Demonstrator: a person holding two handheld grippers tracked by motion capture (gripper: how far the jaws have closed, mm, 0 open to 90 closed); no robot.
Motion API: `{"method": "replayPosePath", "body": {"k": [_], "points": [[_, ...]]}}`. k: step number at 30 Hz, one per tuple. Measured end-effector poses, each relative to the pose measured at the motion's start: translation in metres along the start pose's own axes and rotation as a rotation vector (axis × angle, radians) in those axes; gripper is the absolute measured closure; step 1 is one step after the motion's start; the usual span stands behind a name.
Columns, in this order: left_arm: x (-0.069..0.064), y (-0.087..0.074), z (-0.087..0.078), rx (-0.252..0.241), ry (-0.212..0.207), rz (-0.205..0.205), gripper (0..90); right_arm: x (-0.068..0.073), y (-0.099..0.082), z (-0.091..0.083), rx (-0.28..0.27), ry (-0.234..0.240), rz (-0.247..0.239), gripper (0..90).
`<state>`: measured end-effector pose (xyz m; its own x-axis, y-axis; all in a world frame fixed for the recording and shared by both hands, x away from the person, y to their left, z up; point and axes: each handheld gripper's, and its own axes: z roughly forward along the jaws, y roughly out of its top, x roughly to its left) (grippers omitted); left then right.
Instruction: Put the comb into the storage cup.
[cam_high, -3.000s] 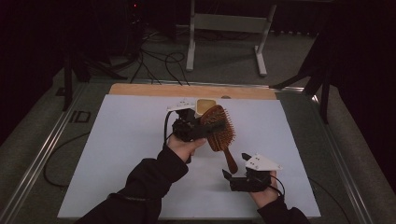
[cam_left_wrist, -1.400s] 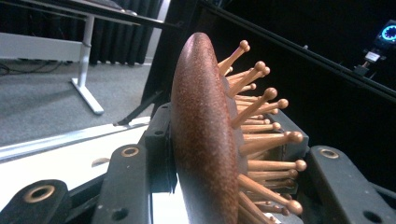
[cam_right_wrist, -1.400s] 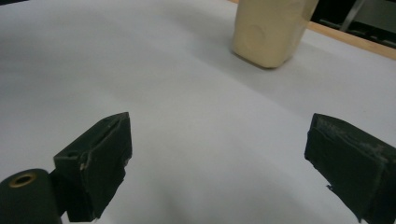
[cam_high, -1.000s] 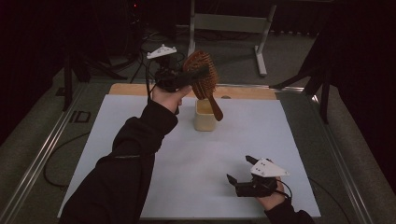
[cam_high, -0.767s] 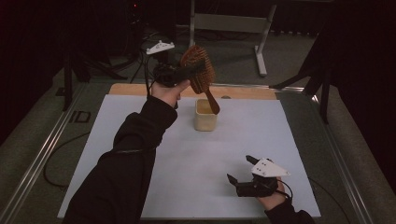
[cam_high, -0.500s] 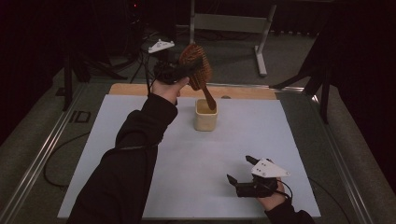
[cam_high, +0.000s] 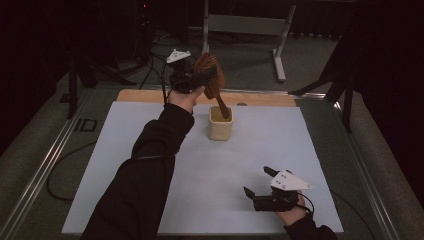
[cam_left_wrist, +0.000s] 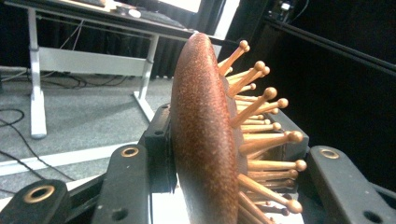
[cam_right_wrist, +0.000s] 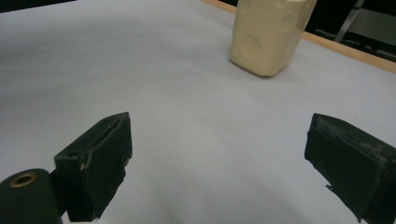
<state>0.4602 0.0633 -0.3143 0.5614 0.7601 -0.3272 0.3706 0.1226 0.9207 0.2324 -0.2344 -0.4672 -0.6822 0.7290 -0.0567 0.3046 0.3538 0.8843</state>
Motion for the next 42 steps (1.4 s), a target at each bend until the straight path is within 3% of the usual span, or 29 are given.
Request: {"method": "replayPosePath", "body": {"k": [5,30,42], "points": [[0.005,-0.006,0.005,0.005,-0.002,-0.022,53.9,-0.001,0.000,0.000,-0.003,-0.003,0.005,7.5],[0.017,-0.039,0.028,0.069,0.015,-0.033,53.8,-0.001,-0.002,0.001,-0.003,0.001,0.004,7.6],[0.025,-0.053,0.035,0.096,-0.002,-0.056,53.7,-0.001,-0.001,0.000,-0.002,0.006,0.008,7.6]]}}
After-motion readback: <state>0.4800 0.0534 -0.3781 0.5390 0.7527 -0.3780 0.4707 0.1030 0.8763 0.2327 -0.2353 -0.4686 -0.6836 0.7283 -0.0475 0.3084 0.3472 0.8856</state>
